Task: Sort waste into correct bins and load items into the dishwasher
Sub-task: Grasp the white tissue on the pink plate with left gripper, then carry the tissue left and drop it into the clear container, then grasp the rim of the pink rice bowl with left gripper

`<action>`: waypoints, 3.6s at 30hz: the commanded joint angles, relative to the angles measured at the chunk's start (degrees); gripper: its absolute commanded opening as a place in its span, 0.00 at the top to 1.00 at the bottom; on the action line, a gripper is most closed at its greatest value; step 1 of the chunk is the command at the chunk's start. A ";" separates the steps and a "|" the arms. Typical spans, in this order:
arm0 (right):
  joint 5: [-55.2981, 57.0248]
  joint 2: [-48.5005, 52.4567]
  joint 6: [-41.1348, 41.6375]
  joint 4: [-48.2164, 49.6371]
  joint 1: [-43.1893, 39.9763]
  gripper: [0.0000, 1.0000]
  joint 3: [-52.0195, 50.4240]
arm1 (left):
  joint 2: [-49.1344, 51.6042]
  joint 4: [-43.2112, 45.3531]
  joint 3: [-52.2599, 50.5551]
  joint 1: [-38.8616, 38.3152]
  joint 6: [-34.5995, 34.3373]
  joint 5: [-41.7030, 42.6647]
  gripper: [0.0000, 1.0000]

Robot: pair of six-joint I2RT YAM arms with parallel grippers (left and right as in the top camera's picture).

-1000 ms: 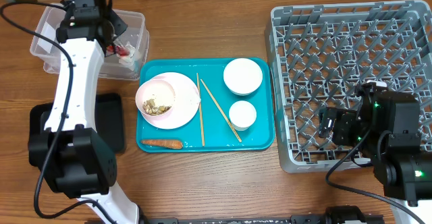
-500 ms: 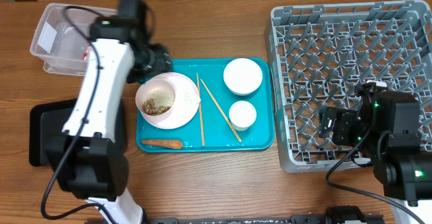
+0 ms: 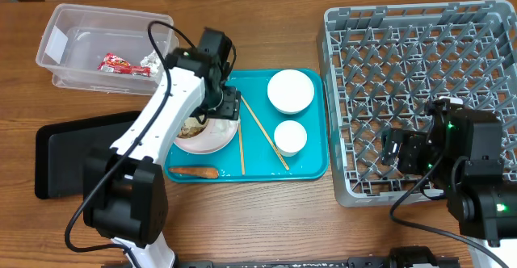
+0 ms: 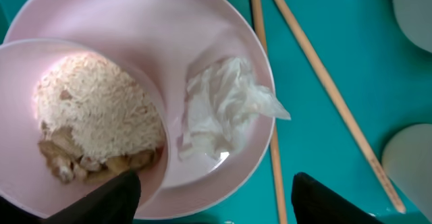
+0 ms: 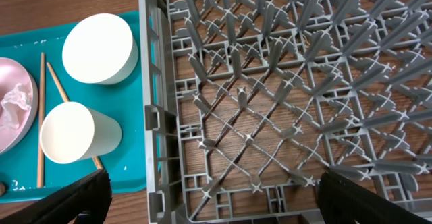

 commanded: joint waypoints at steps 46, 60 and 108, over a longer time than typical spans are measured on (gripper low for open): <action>0.31 -0.09 0.04 0.07 0.22 0.00 1.88 | 9.51 -3.98 12.33 -0.37 6.16 3.63 0.96; 0.33 -0.09 0.02 0.09 0.22 0.00 1.88 | 9.51 -2.08 32.35 11.13 0.22 -8.74 0.96; 0.31 0.00 0.04 -0.37 0.22 0.00 1.88 | 5.25 -6.97 6.67 3.50 -19.85 -0.17 0.39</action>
